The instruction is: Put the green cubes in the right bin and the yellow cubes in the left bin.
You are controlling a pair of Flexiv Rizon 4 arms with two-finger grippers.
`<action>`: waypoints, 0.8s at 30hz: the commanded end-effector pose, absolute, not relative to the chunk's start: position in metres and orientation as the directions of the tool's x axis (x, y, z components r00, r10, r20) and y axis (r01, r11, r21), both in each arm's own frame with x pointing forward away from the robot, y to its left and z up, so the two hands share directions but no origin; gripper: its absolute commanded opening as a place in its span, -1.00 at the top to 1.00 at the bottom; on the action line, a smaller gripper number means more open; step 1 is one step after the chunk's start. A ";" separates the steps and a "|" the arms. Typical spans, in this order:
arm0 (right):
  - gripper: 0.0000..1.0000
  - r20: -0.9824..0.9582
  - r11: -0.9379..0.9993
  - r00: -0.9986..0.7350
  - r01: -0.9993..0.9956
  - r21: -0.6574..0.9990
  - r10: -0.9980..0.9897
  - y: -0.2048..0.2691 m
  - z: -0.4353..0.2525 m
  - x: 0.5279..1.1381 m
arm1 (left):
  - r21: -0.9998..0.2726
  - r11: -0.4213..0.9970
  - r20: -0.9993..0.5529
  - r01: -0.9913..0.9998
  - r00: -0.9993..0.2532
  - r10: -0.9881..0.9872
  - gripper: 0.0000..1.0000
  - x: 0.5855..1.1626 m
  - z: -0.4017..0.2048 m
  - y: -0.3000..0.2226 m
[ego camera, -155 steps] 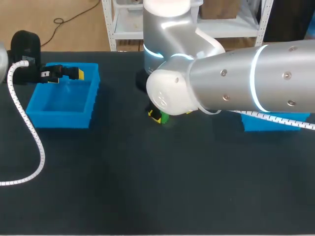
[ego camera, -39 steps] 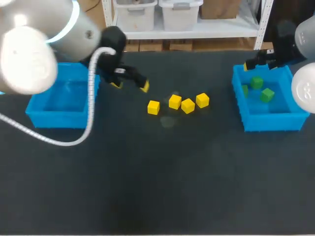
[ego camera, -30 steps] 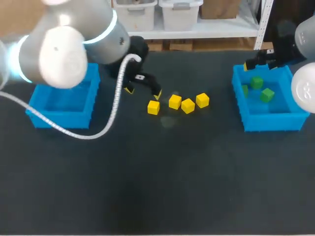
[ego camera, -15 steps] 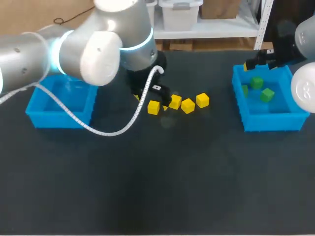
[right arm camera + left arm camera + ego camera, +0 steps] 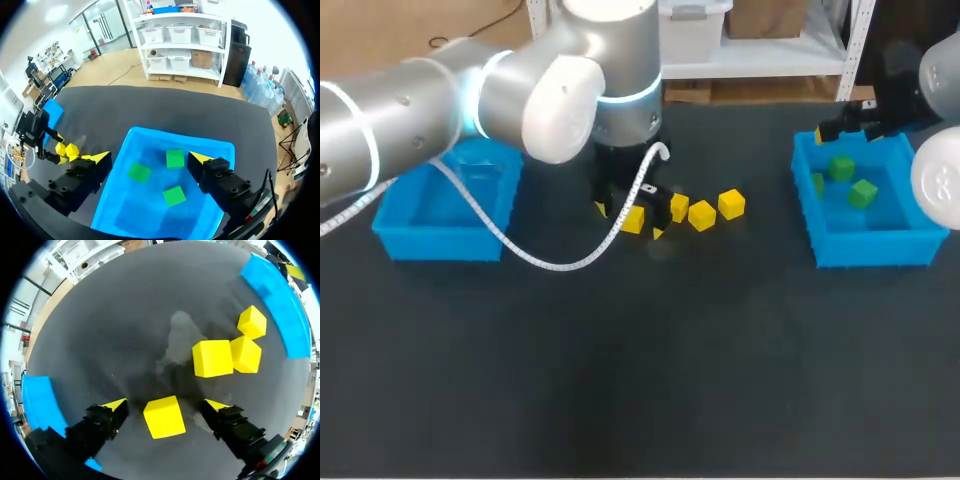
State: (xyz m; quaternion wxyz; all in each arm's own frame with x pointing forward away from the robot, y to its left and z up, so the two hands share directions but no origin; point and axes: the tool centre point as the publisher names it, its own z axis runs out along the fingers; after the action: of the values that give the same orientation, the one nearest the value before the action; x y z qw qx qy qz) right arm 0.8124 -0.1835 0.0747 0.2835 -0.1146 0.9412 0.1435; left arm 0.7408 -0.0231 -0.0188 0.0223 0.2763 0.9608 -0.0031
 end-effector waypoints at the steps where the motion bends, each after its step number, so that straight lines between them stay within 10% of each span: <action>1: -1.00 -0.567 0.934 -0.813 -0.295 0.203 -0.134 -0.184 0.075 0.811 | 0.027 0.846 -0.020 0.533 -0.846 0.534 1.00 0.745 -0.020 -0.027; 13: -1.00 -0.567 0.934 -0.813 -0.295 0.203 -0.134 -0.184 0.075 0.811 | 0.069 0.823 -0.048 0.564 -0.822 0.567 1.00 0.742 -0.010 -0.025; 24: -1.00 -0.567 0.934 -0.813 -0.295 0.203 -0.134 -0.184 0.075 0.811 | 0.161 0.914 -0.393 0.373 -0.825 0.406 1.00 0.750 0.105 0.068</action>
State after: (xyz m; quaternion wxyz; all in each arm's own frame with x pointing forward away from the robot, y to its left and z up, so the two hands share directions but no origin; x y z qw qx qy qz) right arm 0.8124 -0.1835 0.0747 0.2834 -0.1146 0.9413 0.1435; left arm 0.7890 0.0168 0.0615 0.1129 0.2426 0.9625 0.0447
